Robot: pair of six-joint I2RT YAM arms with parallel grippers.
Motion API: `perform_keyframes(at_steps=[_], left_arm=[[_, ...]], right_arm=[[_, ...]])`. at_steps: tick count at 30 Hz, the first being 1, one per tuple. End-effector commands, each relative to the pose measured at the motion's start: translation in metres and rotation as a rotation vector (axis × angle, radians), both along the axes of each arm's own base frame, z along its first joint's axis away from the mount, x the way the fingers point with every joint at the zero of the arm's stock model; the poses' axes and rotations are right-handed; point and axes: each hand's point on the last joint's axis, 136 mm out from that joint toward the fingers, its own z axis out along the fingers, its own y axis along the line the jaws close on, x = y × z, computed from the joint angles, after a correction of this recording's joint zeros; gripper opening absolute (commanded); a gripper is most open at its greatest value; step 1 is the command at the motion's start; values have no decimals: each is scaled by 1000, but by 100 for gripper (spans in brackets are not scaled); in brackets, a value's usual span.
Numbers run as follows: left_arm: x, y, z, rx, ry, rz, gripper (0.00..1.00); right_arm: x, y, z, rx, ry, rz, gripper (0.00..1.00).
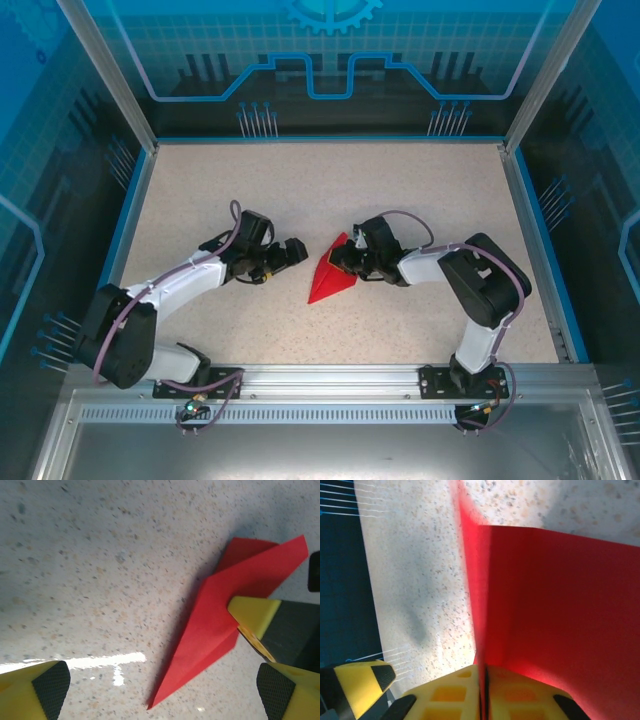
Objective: Fold a paper plane with a square sheet of paper (pick it up from the middle)
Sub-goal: Turn over the paper at the center of the table.
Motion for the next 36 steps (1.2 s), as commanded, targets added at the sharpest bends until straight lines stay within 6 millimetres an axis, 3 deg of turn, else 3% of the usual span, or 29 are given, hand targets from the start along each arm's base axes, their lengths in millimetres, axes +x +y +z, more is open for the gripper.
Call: perform_keyframes(at_steps=[1,6,12,20,22,26,30,36], left_arm=[[-2,-12,12,-148,18,-39,99],[-3,-25,43,-320,-37,-109,99],[-6,-49,96,-538,-124,-221,99],[-5,-75,140,-750,-185,-308,97],[-4,-77,150,-778,-209,-319,92],[-2,-78,162,-801,-245,-323,72],[-1,-79,162,-806,-243,-315,52],[3,-78,157,-804,-232,-289,29]], right_arm=[[5,11,33,88,-94,40,8],[9,11,92,218,-164,107,7],[11,-7,162,370,-177,125,7],[7,1,214,469,-189,201,8],[7,4,215,485,-175,215,9],[6,9,209,505,-140,234,9],[5,11,205,517,-125,241,9],[1,11,203,508,-122,249,10]])
